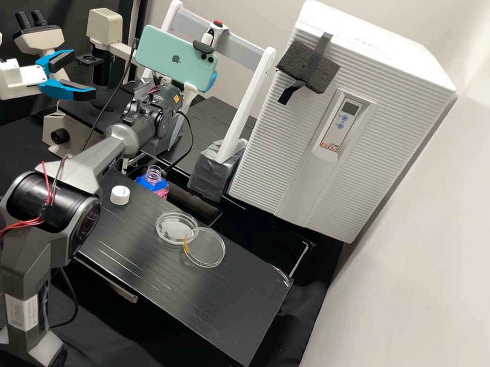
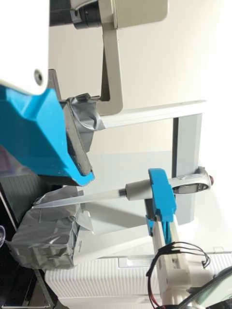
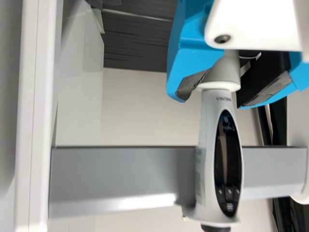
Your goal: Use the pipette
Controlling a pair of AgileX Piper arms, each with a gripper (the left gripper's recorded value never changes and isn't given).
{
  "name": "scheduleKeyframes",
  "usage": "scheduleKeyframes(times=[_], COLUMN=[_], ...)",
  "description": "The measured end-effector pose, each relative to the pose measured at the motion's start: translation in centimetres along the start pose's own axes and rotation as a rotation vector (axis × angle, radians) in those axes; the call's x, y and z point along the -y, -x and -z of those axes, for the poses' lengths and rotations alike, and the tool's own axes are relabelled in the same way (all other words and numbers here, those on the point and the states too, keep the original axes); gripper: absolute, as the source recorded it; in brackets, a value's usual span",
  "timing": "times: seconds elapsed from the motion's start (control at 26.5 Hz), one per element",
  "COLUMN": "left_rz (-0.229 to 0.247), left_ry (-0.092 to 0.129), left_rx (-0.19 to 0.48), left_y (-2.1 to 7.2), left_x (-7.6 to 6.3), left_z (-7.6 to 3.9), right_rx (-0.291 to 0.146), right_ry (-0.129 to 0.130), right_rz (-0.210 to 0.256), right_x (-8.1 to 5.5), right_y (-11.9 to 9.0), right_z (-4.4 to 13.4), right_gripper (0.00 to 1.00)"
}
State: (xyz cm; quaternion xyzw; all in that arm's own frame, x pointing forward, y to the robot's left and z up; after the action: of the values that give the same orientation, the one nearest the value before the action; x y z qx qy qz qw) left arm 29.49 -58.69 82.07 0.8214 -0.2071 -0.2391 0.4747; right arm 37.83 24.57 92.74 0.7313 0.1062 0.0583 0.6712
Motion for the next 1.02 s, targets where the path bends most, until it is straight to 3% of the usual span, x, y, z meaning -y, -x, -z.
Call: scheduleKeyframes(times=[0.26,0.45,0.53,0.6,0.68,0.72,0.79,0.91,1.02], left_rz=[0.026,0.061,0.059,0.037,-0.014,-0.031,-0.042,-0.036,-0.05], left_ry=[0.012,-0.033,-0.059,-0.069,-0.083,-0.093,-0.076,-0.055,-0.047], left_rx=[0.005,-0.026,-0.059,-0.079,-0.097,-0.119,-0.176,-0.227,-0.247], left_y=[0.94,2.23,3.14,4.02,5.21,5.73,6.59,7.36,7.55], left_x=[0.7,2.0,2.6,3.1,3.4,3.6,3.9,4.2,4.0], left_z=[-0.6,-0.7,-0.6,-0.4,-0.3,-0.1,0.3,0.6,0.7], right_rx=[0.0,-0.03,-0.071,-0.086,-0.112,-0.116,-0.123,-0.142,-0.161], right_ry=[-0.013,-0.006,-0.014,-0.003,0.019,0.015,0.027,-0.003,-0.027], right_rz=[0.015,-0.009,-0.085,-0.162,-0.305,-0.366,-0.448,-0.492,-0.52], right_x=[0.8,1.4,1.1,0.9,0.2,0.0,-0.1,0.1,0.4], right_y=[1.0,3.2,5.3,7.1,10.0,11.3,13.6,15.4,16.4], right_z=[-0.8,-1.5,-1.9,-2.8,-3.5,-4.0,-5.3,-7.0,-8.4], right_gripper=[1.0,1.0,1.0,1.0,1.0,1.0,1.0,1.0,1.0])
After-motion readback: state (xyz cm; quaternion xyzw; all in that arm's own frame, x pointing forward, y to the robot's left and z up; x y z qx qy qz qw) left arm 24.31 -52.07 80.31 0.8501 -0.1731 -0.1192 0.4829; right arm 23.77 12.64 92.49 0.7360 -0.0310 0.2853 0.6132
